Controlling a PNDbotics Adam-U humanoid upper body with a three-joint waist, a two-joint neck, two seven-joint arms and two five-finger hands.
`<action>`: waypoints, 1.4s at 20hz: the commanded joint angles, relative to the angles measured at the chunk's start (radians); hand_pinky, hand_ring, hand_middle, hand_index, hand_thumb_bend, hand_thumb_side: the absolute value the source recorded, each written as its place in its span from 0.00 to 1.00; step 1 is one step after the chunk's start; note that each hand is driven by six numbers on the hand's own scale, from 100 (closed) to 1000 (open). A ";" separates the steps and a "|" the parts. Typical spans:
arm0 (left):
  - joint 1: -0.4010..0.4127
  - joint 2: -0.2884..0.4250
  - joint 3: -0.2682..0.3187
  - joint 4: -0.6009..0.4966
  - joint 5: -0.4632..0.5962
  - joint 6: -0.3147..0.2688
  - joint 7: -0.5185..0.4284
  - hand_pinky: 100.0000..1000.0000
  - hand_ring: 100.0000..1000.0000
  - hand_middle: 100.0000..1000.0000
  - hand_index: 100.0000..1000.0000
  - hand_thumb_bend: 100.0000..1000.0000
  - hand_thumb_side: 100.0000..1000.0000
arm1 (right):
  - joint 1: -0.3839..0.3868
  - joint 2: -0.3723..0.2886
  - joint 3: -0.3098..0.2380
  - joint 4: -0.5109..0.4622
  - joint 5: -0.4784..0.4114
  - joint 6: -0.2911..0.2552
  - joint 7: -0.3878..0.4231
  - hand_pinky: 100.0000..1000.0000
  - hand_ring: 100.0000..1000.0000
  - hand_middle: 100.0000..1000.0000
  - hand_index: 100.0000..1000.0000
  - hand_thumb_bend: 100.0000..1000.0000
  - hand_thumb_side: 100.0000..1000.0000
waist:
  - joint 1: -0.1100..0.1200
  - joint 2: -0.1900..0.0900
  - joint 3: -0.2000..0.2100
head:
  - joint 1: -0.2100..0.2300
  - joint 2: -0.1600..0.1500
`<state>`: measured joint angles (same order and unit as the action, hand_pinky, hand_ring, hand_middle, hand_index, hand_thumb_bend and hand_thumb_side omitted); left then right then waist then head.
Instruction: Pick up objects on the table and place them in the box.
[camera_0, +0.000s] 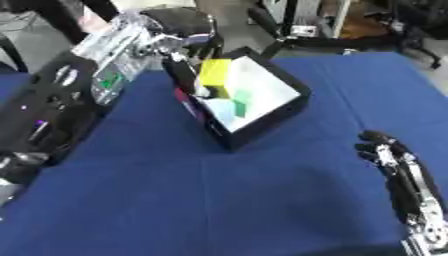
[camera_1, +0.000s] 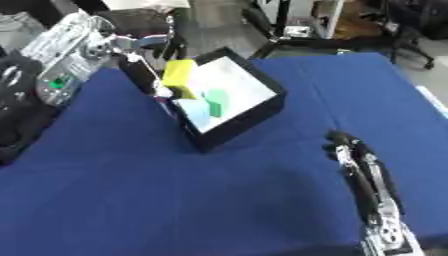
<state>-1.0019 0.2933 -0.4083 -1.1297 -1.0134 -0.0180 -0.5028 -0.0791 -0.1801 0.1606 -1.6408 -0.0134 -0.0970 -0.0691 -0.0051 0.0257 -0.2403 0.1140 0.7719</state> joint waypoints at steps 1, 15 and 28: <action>-0.039 -0.105 0.080 0.161 -0.149 0.058 0.139 0.63 0.39 0.37 0.54 0.54 0.41 | -0.015 -0.001 0.004 -0.009 -0.005 -0.002 0.008 0.78 0.74 0.72 0.77 0.00 0.73 | -0.016 -0.016 -0.009 | 0.014 -0.002; -0.024 -0.142 0.177 0.295 -0.111 0.252 0.471 0.71 0.52 0.53 0.74 0.83 0.58 | -0.024 0.010 0.004 -0.011 -0.008 -0.001 0.011 0.78 0.74 0.72 0.77 0.00 0.72 | -0.021 -0.011 -0.013 | 0.015 -0.002; 0.467 0.196 0.285 -0.640 0.593 0.338 0.581 0.71 0.50 0.49 0.67 0.81 0.62 | -0.011 -0.005 -0.021 -0.011 0.001 -0.004 -0.014 0.78 0.74 0.72 0.77 0.00 0.73 | -0.010 0.000 0.054 | 0.051 -0.002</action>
<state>-0.5265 0.4574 -0.1570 -1.6771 -0.4693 0.3107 0.0471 -0.0844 -0.1644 0.1481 -1.6369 -0.0147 -0.0996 -0.0778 -0.0084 0.0268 -0.1841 0.1554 0.7719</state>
